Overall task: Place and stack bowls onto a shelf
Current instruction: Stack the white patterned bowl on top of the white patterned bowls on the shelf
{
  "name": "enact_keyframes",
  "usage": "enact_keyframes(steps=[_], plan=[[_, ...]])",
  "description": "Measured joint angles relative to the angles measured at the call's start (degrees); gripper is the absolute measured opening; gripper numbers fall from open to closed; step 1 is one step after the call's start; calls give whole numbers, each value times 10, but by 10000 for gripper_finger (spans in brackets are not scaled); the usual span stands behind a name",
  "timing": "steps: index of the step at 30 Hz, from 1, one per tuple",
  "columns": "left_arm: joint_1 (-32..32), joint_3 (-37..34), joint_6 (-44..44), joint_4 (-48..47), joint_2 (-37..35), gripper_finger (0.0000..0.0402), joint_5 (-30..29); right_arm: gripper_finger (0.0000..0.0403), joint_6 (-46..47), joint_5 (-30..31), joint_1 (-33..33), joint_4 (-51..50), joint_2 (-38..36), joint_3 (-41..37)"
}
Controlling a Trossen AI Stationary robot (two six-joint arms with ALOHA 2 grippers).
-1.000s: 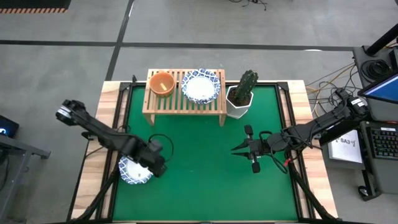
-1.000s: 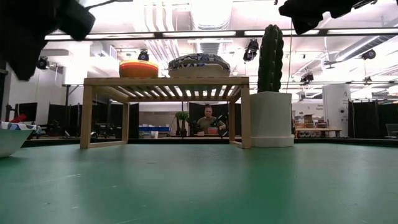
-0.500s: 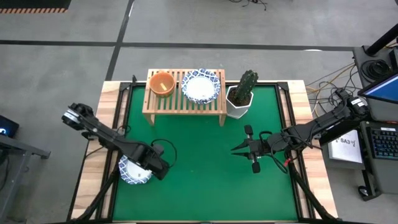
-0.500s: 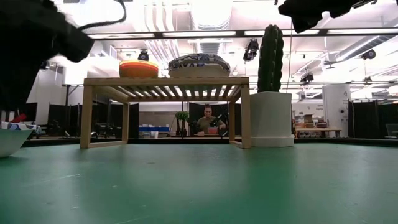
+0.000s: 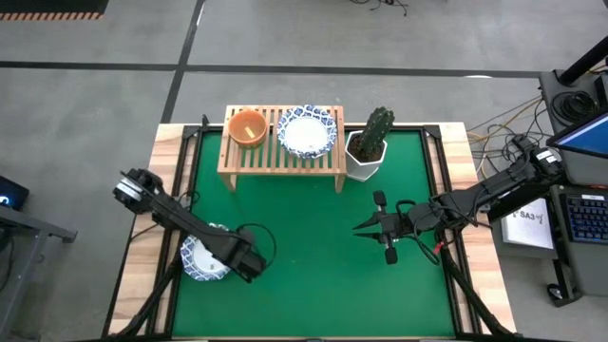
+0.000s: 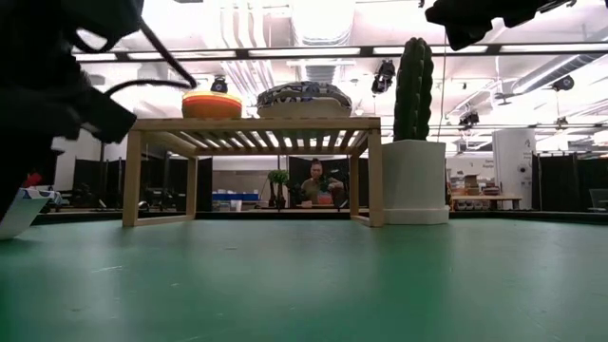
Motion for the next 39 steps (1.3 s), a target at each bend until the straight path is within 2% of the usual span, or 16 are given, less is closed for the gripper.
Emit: enact_keyframes(steps=[8,19,26,28,31,33,35,39], plan=[[-1,0,15,26,17,141,10,57,0,0,0,0,0,0],[-2,0,35,24,15,12,23,57,0,0,0,0,0,0],[-2,5,70,24,3,1,40,57,0,0,0,0,0,0],[-2,18,117,24,-5,1,45,57,0,0,0,0,0,0],[-6,54,267,23,-14,0,92,57,0,0,0,0,0,0],[-12,93,336,6,-16,0,114,57,1,0,0,0,0,0],[-14,137,383,-29,-16,0,106,57,1,0,0,0,0,0],[-10,228,433,-85,-16,0,39,57,0,0,0,0,0,0]])
